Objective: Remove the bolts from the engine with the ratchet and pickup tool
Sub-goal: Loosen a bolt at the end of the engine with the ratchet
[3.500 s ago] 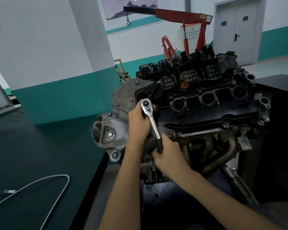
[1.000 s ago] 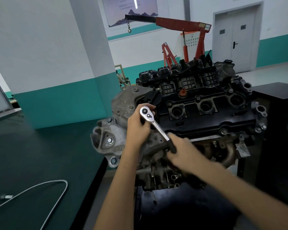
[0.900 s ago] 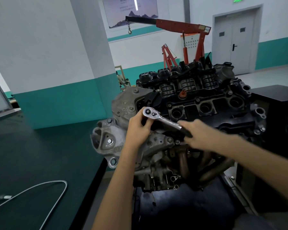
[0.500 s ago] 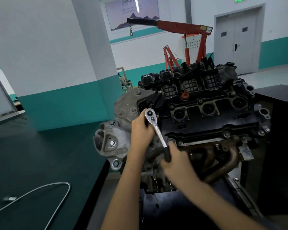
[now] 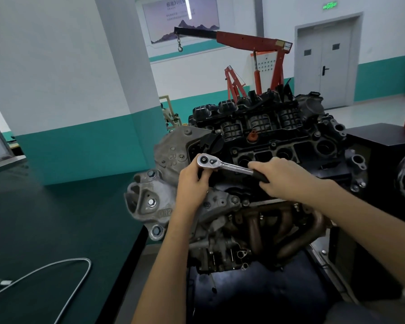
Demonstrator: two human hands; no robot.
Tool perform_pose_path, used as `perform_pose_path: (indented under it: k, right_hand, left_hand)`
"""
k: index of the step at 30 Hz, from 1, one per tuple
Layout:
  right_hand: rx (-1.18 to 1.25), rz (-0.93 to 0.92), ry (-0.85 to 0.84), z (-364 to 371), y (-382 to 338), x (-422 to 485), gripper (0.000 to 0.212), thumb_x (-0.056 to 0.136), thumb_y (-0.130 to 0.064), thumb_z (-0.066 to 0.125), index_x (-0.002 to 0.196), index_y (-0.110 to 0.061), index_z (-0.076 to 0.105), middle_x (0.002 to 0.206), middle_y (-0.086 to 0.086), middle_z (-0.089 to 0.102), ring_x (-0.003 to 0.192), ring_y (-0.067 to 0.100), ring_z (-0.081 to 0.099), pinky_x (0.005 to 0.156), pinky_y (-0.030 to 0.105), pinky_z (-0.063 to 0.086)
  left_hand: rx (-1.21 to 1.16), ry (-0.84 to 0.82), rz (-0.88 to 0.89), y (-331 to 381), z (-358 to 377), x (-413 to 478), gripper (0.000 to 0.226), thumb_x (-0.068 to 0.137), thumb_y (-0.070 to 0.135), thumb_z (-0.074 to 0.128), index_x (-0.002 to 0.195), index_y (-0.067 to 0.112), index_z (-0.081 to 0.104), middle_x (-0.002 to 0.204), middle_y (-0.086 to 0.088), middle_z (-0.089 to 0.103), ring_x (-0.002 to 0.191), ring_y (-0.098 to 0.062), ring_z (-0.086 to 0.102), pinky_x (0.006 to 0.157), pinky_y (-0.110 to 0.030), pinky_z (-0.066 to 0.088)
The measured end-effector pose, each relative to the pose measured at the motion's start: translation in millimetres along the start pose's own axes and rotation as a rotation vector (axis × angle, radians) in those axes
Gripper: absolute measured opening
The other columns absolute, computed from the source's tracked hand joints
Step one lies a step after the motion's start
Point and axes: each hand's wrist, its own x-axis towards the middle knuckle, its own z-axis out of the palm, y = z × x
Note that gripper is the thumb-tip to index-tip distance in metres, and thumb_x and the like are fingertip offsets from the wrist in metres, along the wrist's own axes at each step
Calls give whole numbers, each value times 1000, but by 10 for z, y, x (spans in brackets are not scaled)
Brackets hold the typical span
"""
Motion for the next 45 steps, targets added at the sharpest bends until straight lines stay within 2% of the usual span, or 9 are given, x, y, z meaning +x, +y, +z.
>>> perform_pose_path:
  k: [5,10,17,20,23,29,33,38,45]
  right_hand:
    - [616,228,92,486,-657,-386,20,79,-10,58,88,-22,44,67,2,52,63,27,58,53,32,44]
    - [961,347,148,857,-1408,-321,45,82,-3,51,125,-14,45,81,18,58,68,28,57,62,34,51]
    - [424,63,-49,232,-274,-203,26,79,-7,60,102,-19,56,62,-9,47,52,3,51,48,14,35]
    - [-38,-35,-28,-149,76,80,32,84,-16,56,113,-29,52,63,-12,37,73,24,63,57,25,37]
    - [-117,-45,87,-137,5,121,30,85,-20,55,113,-29,48,66,-7,34,79,31,61,60,30,34]
    - [709,249,128,635,-847,-406,22,80,-8,56,87,-24,41,62,-1,49,55,18,53,50,27,43]
    - [944,329,180,851,-1381,-315,35,81,-3,53,113,-15,48,69,2,54,58,17,54,52,20,42]
    - [678,132,29,511,-620,-301,25,76,-1,58,93,-19,53,63,-5,51,55,12,50,52,22,37]
    - [-155,-98,58,-187,129,218,35,85,-20,55,118,-31,50,64,-11,37,70,27,58,57,28,34]
  left_hand:
    - [41,80,-16,6,42,-10,17,89,6,52,85,22,57,58,16,58,52,1,51,52,-11,36]
    - [-25,92,-59,-28,41,-16,37,87,3,55,75,38,57,75,13,67,76,-8,65,71,-23,51]
    - [-57,-45,68,-15,-40,0,21,91,4,54,102,17,65,94,11,69,83,-6,63,76,-27,50]
    - [-5,-28,48,-1,-20,2,15,96,13,56,107,16,65,79,19,64,68,5,56,66,-18,45]
    - [6,110,-14,-11,36,-8,13,95,10,56,103,12,65,72,19,60,62,8,54,59,-12,42]
    - [68,110,-5,-16,69,-16,17,87,2,52,89,17,60,63,13,58,58,0,54,54,-15,39]
    - [-19,89,-51,-36,47,-14,21,90,4,55,86,24,60,76,1,68,74,-18,63,68,-28,49]
    - [-48,-18,82,15,-36,-14,30,86,-5,51,103,16,65,96,9,69,76,-7,61,71,-21,48]
    - [-36,27,17,25,-17,-20,13,94,9,58,98,19,64,76,13,64,63,-1,54,64,-22,45]
